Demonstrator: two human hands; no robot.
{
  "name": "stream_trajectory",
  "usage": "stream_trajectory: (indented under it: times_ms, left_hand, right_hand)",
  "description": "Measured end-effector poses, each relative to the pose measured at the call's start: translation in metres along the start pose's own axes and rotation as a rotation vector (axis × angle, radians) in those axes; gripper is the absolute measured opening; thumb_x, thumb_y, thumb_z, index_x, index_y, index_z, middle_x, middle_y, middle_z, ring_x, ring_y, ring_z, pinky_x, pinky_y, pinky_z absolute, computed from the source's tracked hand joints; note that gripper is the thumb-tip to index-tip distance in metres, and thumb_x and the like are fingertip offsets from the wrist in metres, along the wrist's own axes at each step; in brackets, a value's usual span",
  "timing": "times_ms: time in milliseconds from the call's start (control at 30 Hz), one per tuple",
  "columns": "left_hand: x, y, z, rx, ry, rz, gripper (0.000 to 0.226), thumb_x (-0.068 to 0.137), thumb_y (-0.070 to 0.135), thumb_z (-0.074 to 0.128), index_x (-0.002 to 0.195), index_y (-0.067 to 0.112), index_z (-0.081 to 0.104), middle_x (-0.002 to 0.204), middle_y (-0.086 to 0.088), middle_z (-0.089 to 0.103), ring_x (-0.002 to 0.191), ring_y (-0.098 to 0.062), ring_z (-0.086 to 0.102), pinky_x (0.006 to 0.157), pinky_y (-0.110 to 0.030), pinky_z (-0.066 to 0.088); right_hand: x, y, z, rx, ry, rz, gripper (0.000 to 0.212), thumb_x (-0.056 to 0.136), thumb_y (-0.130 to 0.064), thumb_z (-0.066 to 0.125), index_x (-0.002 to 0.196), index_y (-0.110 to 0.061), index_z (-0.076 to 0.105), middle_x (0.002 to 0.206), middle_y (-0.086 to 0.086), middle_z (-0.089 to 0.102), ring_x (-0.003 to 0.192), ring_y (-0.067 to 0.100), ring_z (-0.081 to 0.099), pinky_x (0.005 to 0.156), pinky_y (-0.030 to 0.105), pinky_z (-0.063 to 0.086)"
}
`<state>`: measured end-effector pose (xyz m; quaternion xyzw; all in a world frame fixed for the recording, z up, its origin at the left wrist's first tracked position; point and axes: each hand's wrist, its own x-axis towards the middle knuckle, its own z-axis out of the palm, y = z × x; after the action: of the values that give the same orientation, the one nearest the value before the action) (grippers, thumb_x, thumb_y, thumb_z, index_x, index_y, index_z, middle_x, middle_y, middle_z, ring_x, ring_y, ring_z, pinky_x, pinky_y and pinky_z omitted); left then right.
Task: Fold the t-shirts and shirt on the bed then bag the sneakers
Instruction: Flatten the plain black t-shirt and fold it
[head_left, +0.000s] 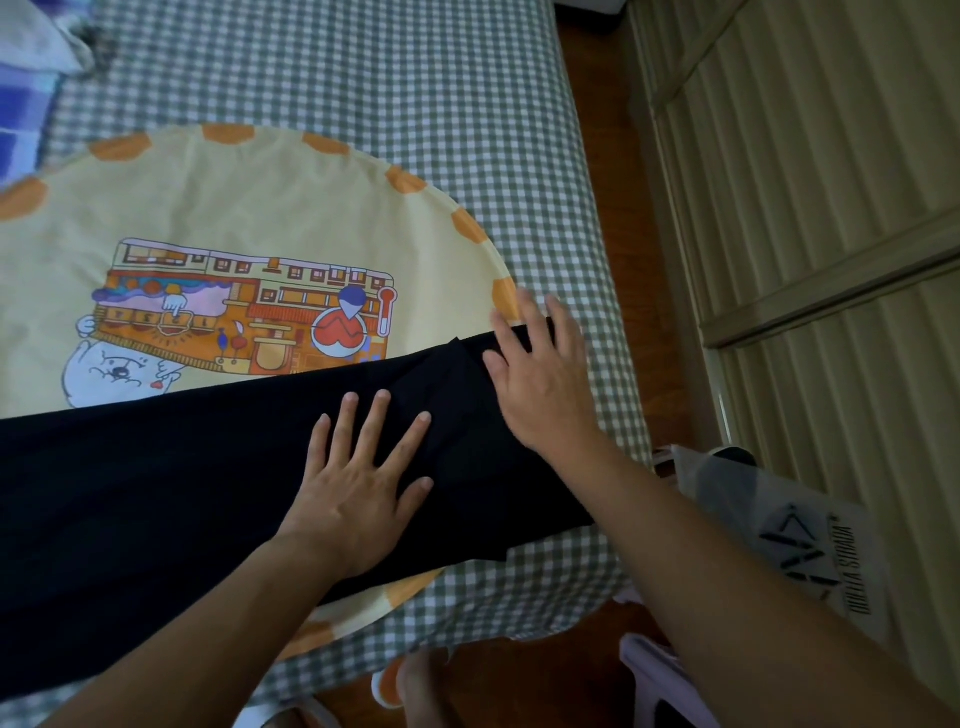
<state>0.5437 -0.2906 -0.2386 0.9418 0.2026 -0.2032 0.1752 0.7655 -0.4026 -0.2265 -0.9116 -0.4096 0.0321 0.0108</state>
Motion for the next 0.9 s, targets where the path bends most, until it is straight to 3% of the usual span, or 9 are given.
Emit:
stream_trajectory:
  times_ms: [67, 167, 300, 400, 567, 700, 767, 800, 900]
  left_hand:
    - [0.0, 0.002, -0.001, 0.004, -0.014, -0.009, 0.069, 0.087, 0.073, -0.011, 0.146, 0.047, -0.037, 0.159, -0.005, -0.04, 0.145, -0.034, -0.04, 0.12, -0.052, -0.02]
    - [0.001, 0.004, -0.003, 0.024, -0.023, -0.021, 0.071, 0.088, 0.073, -0.011, 0.147, 0.044, -0.037, 0.158, -0.006, -0.042, 0.145, -0.035, -0.04, 0.121, -0.054, -0.018]
    - [0.0, 0.004, -0.002, 0.033, -0.021, -0.023, 0.072, 0.088, 0.073, -0.01, 0.148, 0.043, -0.036, 0.158, -0.007, -0.041, 0.145, -0.036, -0.039, 0.121, -0.055, -0.017]
    - [0.001, 0.003, -0.001, 0.032, -0.022, -0.03, 0.072, 0.088, 0.074, -0.01, 0.149, 0.043, -0.034, 0.159, -0.007, -0.039, 0.146, -0.035, -0.037, 0.121, -0.055, -0.017]
    - [0.001, 0.003, -0.025, -0.061, -0.113, 0.0, 0.07, 0.1, 0.069, 0.02, 0.158, 0.045, -0.012, 0.165, -0.006, -0.028, 0.149, -0.032, -0.033, 0.122, -0.052, -0.017]
    - [-0.039, -0.012, -0.062, -0.574, 0.188, -0.06, 0.044, 0.104, 0.037, 0.049, 0.148, 0.039, 0.047, 0.165, 0.008, 0.026, 0.155, -0.012, 0.008, 0.125, -0.032, 0.007]
    - [-0.075, -0.027, -0.075, -0.911, 0.247, -0.264, 0.034, 0.104, 0.027, 0.054, 0.136, 0.037, 0.06, 0.139, 0.016, 0.057, 0.13, 0.004, 0.048, 0.106, -0.013, 0.035]
    - [-0.093, -0.036, -0.079, -1.089, 0.221, -0.378, 0.03, 0.104, 0.023, 0.054, 0.129, 0.036, 0.065, 0.126, 0.016, 0.066, 0.116, 0.004, 0.058, 0.097, -0.013, 0.042]
    - [-0.139, -0.065, -0.084, -1.597, 0.204, -0.575, 0.027, 0.105, 0.015, 0.049, 0.121, 0.021, 0.07, 0.116, 0.0, 0.075, 0.112, -0.016, 0.069, 0.106, -0.04, 0.048]
  right_hand:
    - [0.003, 0.022, 0.011, 0.008, -0.269, 0.148, 0.067, 0.103, -0.061, 0.006, 0.162, -0.029, 0.002, 0.17, 0.002, -0.006, 0.155, 0.031, -0.011, 0.125, 0.053, 0.0]
    - [0.014, 0.046, 0.006, 0.083, -0.336, 0.311, 0.072, 0.102, -0.062, 0.008, 0.161, -0.024, -0.006, 0.169, 0.002, -0.012, 0.155, 0.03, -0.01, 0.126, 0.051, -0.001]
    - [-0.011, 0.038, -0.017, 0.23, -0.179, 0.289, 0.072, 0.102, -0.053, 0.042, 0.16, -0.017, 0.02, 0.164, 0.007, 0.025, 0.15, 0.03, 0.022, 0.123, 0.047, 0.021]
    - [-0.036, 0.029, -0.02, 0.42, -0.268, 0.527, 0.083, 0.08, -0.074, 0.053, 0.141, -0.018, 0.047, 0.137, 0.004, 0.054, 0.125, 0.026, 0.054, 0.101, 0.048, 0.05]
    - [-0.033, 0.03, -0.045, 0.883, -0.481, 0.765, 0.03, 0.086, -0.047, 0.075, 0.104, -0.027, 0.062, 0.106, -0.003, 0.07, 0.094, 0.018, 0.069, 0.087, 0.042, 0.058]
    - [-0.036, 0.024, -0.057, 1.077, -0.57, 0.655, 0.04, 0.087, -0.023, 0.079, 0.122, -0.027, 0.06, 0.122, -0.003, 0.069, 0.106, 0.016, 0.069, 0.095, 0.042, 0.057]
    - [-0.039, 0.011, -0.07, 1.04, -0.571, 0.571, 0.047, 0.089, -0.02, 0.076, 0.131, -0.025, 0.058, 0.124, -0.006, 0.067, 0.11, 0.014, 0.066, 0.099, 0.043, 0.055]
    - [-0.04, 0.001, -0.08, 1.003, -0.562, 0.532, 0.049, 0.09, -0.021, 0.076, 0.134, -0.024, 0.056, 0.123, -0.008, 0.067, 0.11, 0.013, 0.066, 0.1, 0.043, 0.054]
    - [-0.043, -0.042, -0.115, 0.96, -0.533, 0.42, 0.044, 0.089, -0.025, 0.076, 0.128, -0.026, 0.058, 0.117, -0.011, 0.069, 0.105, 0.01, 0.068, 0.094, 0.039, 0.056]
